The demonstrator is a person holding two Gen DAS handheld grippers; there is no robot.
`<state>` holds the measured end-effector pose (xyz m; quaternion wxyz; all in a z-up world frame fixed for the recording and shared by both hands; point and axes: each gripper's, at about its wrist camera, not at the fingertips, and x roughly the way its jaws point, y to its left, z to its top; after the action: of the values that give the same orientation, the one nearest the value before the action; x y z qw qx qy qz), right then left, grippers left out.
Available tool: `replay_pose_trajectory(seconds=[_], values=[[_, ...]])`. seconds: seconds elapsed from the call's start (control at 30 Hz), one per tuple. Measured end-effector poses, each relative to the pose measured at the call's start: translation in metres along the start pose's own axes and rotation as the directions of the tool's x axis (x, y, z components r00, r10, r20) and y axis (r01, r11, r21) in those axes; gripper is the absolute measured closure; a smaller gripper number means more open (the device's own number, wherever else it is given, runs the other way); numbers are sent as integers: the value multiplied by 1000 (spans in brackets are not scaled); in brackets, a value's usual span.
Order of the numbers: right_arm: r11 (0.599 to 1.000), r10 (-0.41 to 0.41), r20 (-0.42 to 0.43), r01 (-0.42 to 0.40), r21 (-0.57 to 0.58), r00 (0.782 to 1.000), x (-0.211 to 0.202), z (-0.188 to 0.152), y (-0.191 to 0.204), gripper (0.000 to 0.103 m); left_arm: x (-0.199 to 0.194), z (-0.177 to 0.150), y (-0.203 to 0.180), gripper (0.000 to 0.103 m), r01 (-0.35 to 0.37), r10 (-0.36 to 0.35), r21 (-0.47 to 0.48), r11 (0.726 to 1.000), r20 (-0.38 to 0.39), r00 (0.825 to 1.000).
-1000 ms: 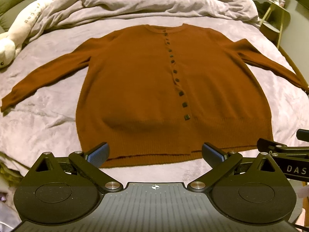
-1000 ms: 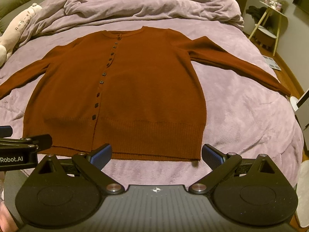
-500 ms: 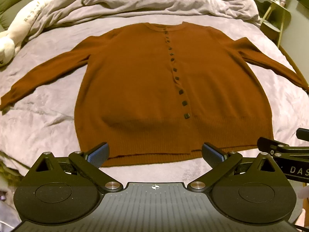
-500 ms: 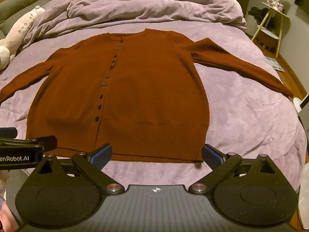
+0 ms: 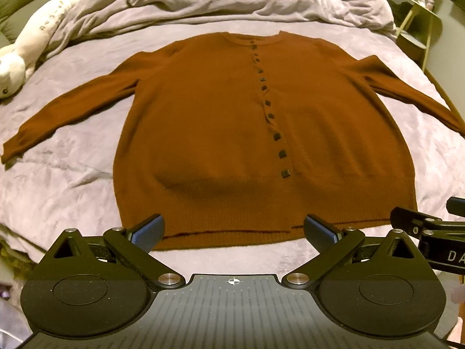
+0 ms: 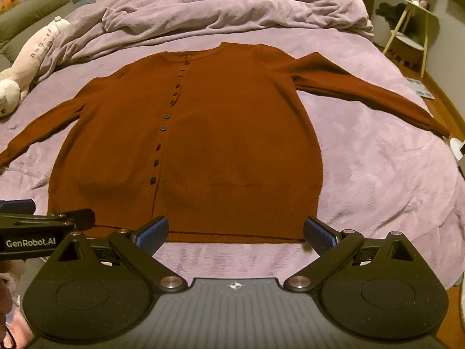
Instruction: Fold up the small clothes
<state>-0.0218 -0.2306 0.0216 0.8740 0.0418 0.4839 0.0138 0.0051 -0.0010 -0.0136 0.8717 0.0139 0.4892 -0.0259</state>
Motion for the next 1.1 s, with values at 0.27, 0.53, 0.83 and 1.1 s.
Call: replay_pose_trajectory(seconds=[0.27,0.53,0.83,1.1], values=[[1000,11,73,-10,-8,997,2,-7,-6,4,6,0,-1,0,-20,20,-7,1000,3,1000],[992,120,61,-122,32,991,12,-8,-14,4,15,-1,-1,0,4,-4,-11,1000,26,1000],[937,150,175,-196,288,973,44,9,-90,4,48,4,-7,0,-35,34,18,999,50,998],[661,-162,354,-165,732,921,86,56,-290,36,92,46,-12,0,-111,112,-19,994,60,992]])
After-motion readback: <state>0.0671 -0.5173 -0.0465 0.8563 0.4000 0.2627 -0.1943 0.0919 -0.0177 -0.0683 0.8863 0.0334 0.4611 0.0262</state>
